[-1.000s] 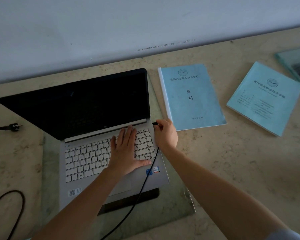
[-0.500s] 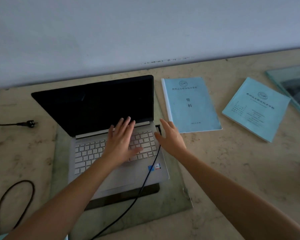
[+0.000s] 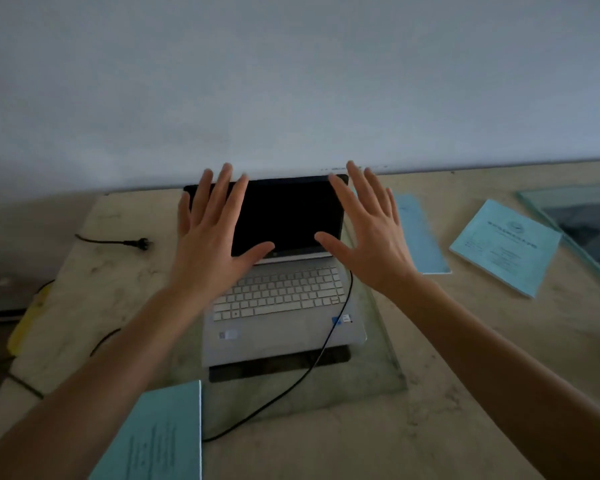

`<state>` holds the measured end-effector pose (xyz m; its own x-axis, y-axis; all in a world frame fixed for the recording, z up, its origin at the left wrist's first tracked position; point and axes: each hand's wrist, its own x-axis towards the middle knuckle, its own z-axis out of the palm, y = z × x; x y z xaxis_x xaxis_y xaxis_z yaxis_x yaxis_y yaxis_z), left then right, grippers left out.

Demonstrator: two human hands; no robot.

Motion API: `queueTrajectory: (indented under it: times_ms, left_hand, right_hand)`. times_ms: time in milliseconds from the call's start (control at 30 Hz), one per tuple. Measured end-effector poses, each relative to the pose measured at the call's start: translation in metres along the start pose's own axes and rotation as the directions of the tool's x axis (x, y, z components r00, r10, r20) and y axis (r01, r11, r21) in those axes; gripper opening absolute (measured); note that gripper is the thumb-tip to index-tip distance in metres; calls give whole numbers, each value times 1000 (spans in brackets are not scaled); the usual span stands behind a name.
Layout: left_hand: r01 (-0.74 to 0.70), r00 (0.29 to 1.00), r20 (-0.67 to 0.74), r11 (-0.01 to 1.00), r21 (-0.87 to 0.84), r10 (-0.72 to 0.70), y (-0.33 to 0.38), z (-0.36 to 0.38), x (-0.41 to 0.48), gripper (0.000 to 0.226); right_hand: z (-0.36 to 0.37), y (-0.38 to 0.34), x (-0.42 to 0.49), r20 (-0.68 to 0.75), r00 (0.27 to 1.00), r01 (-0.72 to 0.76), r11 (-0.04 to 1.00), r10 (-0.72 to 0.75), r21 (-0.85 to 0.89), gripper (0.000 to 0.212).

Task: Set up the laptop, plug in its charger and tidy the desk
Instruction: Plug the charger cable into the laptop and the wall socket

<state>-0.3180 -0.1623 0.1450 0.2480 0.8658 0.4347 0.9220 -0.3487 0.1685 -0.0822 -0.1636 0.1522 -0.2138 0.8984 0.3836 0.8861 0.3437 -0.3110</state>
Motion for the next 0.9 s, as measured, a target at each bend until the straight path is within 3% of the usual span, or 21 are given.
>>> queueTrajectory:
  times_ms: [233,467,733,900]
  left_hand:
    - [274,952,-172,954,124,-252,-28,-97,-88,89]
    - [544,831,-262,815,200,-490,-30,-164,-203,89]
    - [633,774,-247,724,275,-583,-79,-208,-325,87]
    - [657,753,-227,692,299,-617,-138,-230,-382,89]
  right_hand:
    - [-13,-90,0,37,957,282,954,-287,104,79]
    - [3,-197,-31,-1,817,553,784,-576,282,79]
    - [65,-300,-67,171,743,578,749,-647,323,84]
    - [101,-373,-77,179,731,574,736,-658,360,82]
